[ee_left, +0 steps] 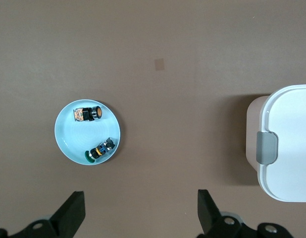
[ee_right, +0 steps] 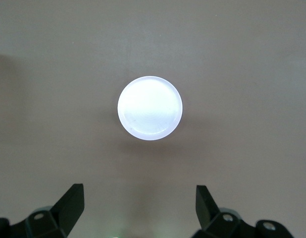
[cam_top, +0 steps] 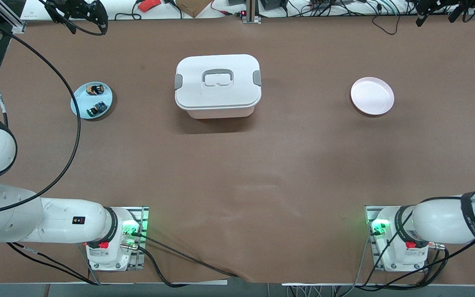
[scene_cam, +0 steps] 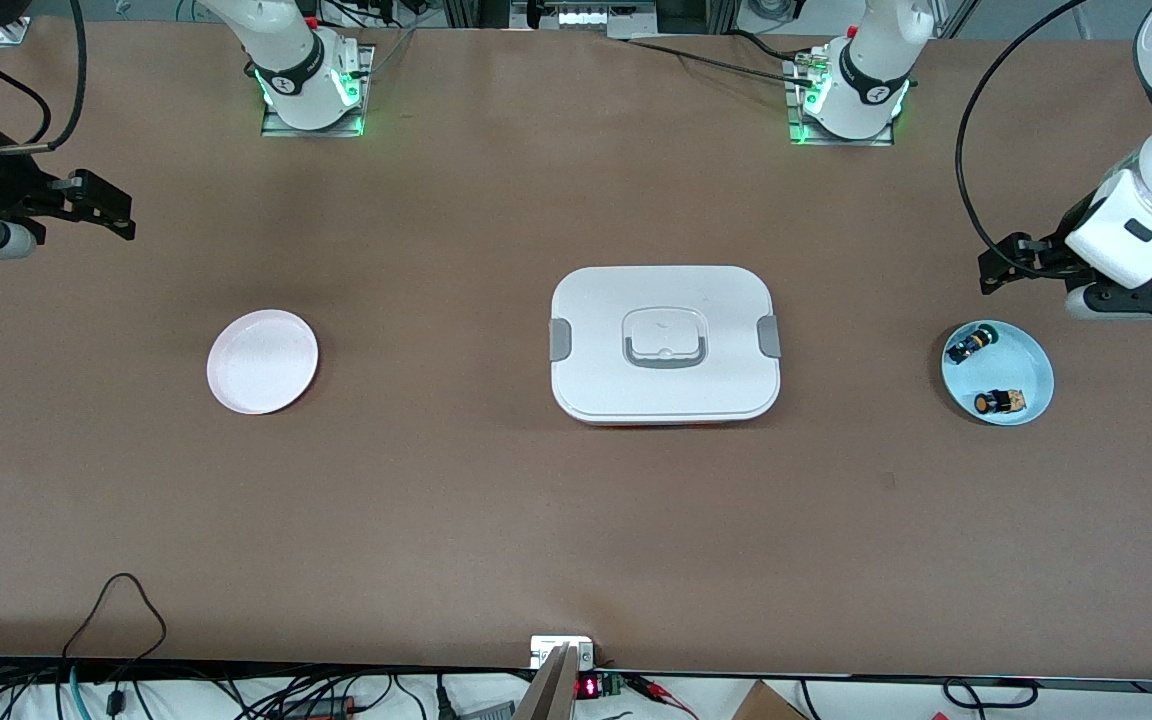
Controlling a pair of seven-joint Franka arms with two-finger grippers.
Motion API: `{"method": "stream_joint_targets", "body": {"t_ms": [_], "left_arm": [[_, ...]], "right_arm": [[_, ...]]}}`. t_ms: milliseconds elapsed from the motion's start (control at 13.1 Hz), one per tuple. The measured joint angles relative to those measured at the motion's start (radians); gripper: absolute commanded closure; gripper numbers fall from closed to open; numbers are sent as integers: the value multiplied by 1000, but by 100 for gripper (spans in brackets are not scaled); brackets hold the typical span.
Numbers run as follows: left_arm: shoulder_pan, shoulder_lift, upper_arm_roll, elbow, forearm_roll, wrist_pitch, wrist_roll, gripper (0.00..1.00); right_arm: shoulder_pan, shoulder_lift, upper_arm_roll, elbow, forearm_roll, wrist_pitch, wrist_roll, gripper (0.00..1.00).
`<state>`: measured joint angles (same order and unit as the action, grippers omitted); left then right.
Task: Transfer orange switch to right arm and place
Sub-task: 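Move the left gripper over the light-blue dish toward the orange switch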
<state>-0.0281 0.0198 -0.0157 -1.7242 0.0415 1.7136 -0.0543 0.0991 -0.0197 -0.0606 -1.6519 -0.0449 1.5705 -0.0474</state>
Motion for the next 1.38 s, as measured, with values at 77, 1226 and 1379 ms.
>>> {"method": "stream_joint_targets", "body": {"t_ms": [77,1226,1379], "left_arm": [[0,0,0,0,0,0,0,0],[62,13,5,-6,0,-79,-41,0],[112,55,6,-10,0,-80,-41,0]], "right_arm": [[0,0,0,0,0,-1,0,0],[3,0,0,1,0,-13,0,0],[3,0,0,1,0,-14,0,0]]}}
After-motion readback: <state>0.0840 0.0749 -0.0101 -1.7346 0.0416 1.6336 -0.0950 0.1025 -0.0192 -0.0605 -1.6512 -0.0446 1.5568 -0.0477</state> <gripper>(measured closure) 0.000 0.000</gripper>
